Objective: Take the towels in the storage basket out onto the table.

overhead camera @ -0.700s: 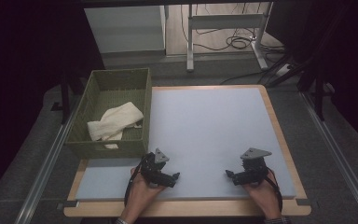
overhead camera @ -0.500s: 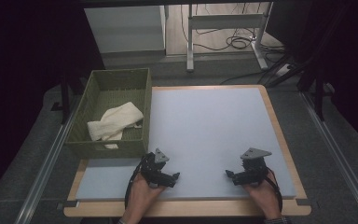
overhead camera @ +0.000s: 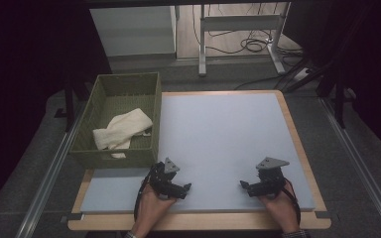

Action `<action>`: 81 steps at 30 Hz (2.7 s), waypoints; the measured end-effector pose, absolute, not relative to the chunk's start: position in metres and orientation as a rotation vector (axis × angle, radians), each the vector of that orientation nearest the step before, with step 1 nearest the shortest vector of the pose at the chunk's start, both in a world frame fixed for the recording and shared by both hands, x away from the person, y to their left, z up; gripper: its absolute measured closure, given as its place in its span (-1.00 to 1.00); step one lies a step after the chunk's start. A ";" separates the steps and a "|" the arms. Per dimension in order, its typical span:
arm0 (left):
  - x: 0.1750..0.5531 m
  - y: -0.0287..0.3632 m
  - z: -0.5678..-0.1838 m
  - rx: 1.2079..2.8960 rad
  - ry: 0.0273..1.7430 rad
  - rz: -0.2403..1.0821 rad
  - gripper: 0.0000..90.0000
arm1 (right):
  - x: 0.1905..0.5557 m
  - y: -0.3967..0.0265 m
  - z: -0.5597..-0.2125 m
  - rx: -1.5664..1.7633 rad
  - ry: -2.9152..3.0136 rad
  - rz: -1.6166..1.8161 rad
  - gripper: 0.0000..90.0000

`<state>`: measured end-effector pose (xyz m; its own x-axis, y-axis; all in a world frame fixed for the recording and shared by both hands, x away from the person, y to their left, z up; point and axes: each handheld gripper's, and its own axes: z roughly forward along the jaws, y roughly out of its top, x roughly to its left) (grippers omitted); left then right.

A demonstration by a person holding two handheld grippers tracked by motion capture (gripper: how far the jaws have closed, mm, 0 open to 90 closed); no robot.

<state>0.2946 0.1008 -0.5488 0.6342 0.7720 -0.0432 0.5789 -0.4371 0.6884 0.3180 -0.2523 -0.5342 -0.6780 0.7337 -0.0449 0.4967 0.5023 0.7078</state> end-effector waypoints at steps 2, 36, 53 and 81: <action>0.295 0.101 -0.549 2.172 1.049 0.363 -1.00 | 0.318 -0.252 -0.534 1.026 2.409 0.973 -0.90; 0.292 0.091 -0.532 2.190 0.956 0.326 -0.96 | 0.317 -0.252 -0.534 1.020 2.406 0.967 -0.91; 0.304 0.075 -0.510 2.211 0.905 0.284 -0.97 | 0.317 -0.252 -0.534 1.020 2.404 0.970 -0.91; 0.336 0.053 -0.457 2.250 0.838 0.226 -0.97 | 0.317 -0.252 -0.534 1.014 2.407 0.968 -0.91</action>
